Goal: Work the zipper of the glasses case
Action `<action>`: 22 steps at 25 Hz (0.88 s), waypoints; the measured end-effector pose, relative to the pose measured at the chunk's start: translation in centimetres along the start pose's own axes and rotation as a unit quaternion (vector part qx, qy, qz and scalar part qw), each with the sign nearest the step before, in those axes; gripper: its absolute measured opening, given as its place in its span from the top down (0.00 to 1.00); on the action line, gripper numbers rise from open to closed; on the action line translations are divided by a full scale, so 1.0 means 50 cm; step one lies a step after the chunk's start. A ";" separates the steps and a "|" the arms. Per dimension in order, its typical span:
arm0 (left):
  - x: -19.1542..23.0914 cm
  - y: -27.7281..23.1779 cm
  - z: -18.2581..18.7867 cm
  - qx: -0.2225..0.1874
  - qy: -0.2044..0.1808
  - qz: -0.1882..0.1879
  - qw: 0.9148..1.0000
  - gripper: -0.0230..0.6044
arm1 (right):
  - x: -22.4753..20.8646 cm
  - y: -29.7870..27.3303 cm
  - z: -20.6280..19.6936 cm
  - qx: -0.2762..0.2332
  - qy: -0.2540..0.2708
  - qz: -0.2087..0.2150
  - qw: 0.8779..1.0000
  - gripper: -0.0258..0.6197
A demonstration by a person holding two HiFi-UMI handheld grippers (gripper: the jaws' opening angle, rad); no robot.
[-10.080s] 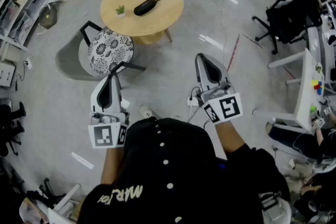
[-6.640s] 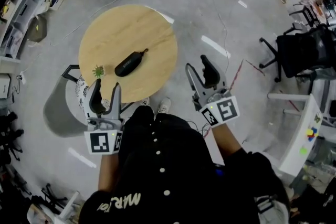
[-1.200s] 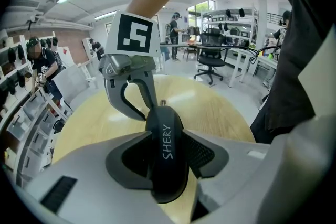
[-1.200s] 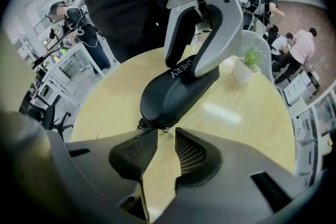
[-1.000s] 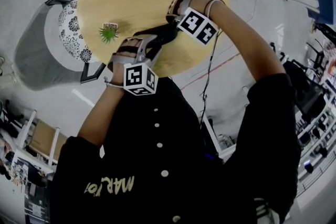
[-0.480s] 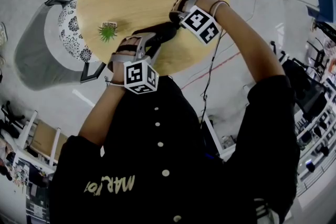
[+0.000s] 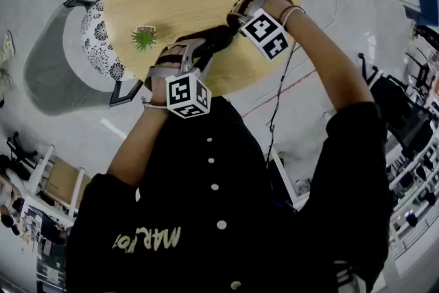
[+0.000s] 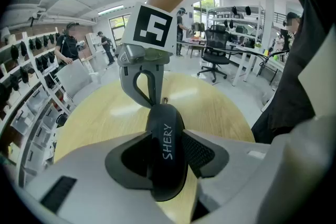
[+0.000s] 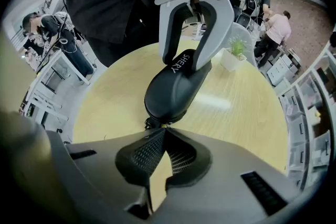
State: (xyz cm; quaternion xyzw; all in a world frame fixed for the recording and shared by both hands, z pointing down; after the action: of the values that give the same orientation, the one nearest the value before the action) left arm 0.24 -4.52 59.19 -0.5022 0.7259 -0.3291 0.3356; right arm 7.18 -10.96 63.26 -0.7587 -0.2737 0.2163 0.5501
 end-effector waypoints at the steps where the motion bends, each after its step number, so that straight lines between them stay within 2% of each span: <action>1: 0.000 0.000 0.001 0.003 0.002 0.000 1.000 0.68 | 0.003 0.001 0.000 0.003 -0.002 -0.002 1.000 0.96; 10: 0.000 -0.002 0.000 0.013 0.009 -0.006 1.000 0.68 | 0.044 -0.006 0.004 0.018 -0.057 -0.021 0.998 0.96; 15: 0.000 -0.003 0.002 0.029 0.016 -0.017 0.999 0.68 | 0.059 -0.009 0.009 0.011 -0.126 -0.046 0.991 0.96; 22: 0.000 -0.002 0.010 0.038 0.018 -0.025 0.999 0.68 | 0.073 -0.005 0.017 0.023 -0.172 -0.060 0.983 0.96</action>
State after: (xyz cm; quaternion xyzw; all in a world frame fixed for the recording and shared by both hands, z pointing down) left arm 0.69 -4.63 58.98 -0.5012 0.7061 -0.3736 0.3325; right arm 9.38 -7.91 63.14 -0.6797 -0.4044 0.3166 0.5236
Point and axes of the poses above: the fingertips, and each gripper's own axes: y backward along the fingers, x to its left, z out of its top, the point moved 3 cm from there along y, backward along the fingers, and after that the axes turned 6 degrees about -y, right-handed, at the moved point
